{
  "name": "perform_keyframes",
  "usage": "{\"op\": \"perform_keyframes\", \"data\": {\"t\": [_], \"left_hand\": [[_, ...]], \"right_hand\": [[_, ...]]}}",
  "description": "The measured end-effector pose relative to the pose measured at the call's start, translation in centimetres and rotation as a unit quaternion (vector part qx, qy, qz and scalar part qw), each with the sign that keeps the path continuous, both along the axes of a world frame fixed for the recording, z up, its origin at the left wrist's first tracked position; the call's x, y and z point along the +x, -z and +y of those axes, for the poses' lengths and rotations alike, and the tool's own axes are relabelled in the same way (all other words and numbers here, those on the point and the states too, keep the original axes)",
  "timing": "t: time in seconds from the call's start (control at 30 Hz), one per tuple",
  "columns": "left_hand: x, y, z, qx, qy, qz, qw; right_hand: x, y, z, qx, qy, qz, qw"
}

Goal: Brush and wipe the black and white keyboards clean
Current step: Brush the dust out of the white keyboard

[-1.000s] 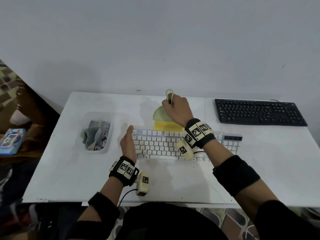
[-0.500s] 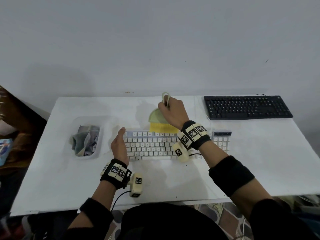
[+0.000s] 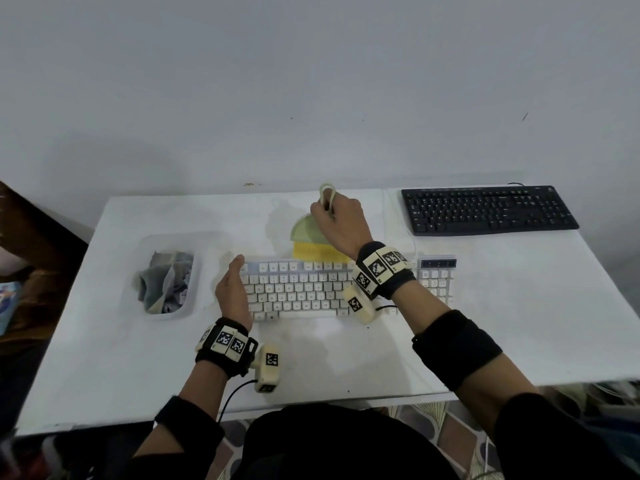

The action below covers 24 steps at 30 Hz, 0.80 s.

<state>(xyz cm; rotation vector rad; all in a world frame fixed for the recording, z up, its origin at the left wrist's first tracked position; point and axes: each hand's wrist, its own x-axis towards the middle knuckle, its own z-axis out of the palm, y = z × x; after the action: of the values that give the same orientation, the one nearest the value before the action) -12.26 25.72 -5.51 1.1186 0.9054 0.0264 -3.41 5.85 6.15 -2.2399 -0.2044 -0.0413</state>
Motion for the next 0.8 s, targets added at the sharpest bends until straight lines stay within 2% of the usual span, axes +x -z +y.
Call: {"op": "perform_keyframes", "data": {"t": [0.17, 0.3, 0.4, 0.57, 0.7, 0.8], "left_hand": [[-0.1, 0.0, -0.1, -0.001, -0.006, 0.002, 1.000], [-0.2, -0.1, -0.1, -0.004, -0.007, 0.002, 1.000], [-0.2, 0.0, -0.1, -0.005, -0.007, -0.003, 1.000], [-0.1, 0.4, 0.1, -0.004, -0.004, -0.001, 1.000], [-0.1, 0.5, 0.1, -0.009, -0.005, -0.005, 1.000], [-0.1, 0.6, 0.1, -0.007, -0.009, -0.004, 1.000]], "right_hand": [[0.2, 0.4, -2.4, -0.105, 0.000, -0.029, 0.994], [0.8, -0.2, -1.8, -0.031, 0.034, -0.005, 0.999], [0.7, -0.9, 0.4, 0.019, 0.006, 0.004, 1.000], [0.4, -0.1, 0.6, -0.023, -0.026, 0.004, 0.999], [0.6, -0.3, -1.2, -0.125, -0.034, -0.022, 0.991], [0.9, -1.2, -1.5, -0.096, -0.012, -0.022, 0.995]]}}
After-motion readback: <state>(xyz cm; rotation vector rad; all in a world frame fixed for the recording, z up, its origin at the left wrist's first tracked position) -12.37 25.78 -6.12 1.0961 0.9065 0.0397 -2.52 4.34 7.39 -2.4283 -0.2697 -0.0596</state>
